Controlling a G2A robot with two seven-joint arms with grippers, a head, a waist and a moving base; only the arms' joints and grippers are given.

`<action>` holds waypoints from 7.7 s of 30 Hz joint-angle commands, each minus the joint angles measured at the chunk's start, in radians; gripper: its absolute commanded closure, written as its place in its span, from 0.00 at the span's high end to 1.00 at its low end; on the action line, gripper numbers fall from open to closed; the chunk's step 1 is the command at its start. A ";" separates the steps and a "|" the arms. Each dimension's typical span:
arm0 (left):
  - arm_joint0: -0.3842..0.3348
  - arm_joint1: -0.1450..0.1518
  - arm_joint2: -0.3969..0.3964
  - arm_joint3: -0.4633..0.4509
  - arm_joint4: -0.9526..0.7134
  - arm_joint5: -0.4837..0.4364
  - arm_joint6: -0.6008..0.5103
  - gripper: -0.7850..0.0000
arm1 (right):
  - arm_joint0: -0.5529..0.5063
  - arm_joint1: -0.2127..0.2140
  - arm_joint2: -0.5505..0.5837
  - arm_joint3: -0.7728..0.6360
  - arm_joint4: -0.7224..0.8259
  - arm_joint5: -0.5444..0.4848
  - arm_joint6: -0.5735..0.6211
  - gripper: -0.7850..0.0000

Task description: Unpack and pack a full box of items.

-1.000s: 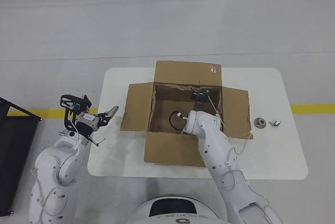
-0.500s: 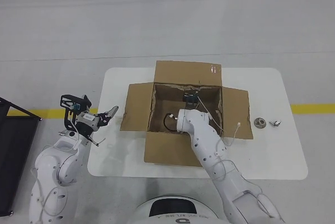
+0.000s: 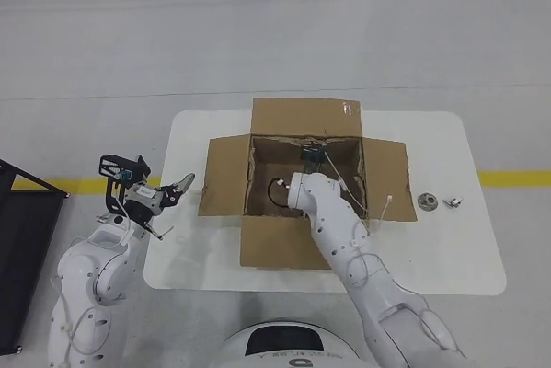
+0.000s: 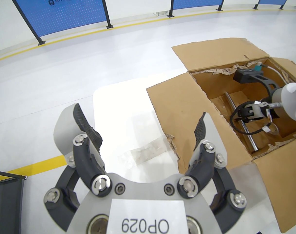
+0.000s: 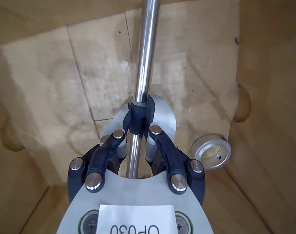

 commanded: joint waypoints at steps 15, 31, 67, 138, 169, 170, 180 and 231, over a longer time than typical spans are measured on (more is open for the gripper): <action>0.000 0.000 0.000 0.000 0.000 0.000 0.000 1.00 | -0.406 0.047 0.120 -0.749 0.065 -0.258 -0.157 0.00; 0.000 0.000 0.000 0.000 0.000 0.000 0.000 1.00 | -0.692 0.080 0.710 -1.130 0.802 -0.508 -0.365 0.00; 0.000 0.000 0.000 0.000 0.000 0.000 0.000 1.00 | -0.402 0.250 1.106 -0.386 0.816 -0.380 0.071 0.00; 0.000 0.000 0.000 0.000 0.000 0.000 0.000 1.00 | -0.463 0.390 1.058 -0.342 1.071 -0.289 -0.034 1.00; 0.000 0.000 0.000 0.000 0.000 0.000 0.000 1.00 | 0.036 0.405 0.140 -0.584 0.824 -0.193 0.269 1.00; 0.000 0.000 0.000 0.000 0.000 0.000 0.000 1.00 | 0.043 0.404 0.134 -0.578 0.826 -0.191 0.268 1.00; 0.000 0.000 0.000 0.000 0.000 0.000 0.000 1.00 | 0.043 0.404 0.134 -0.578 0.826 -0.191 0.268 1.00; 0.000 0.000 0.000 0.000 0.000 0.000 0.000 1.00 | -0.072 0.380 -0.104 -0.386 0.543 -0.260 0.337 1.00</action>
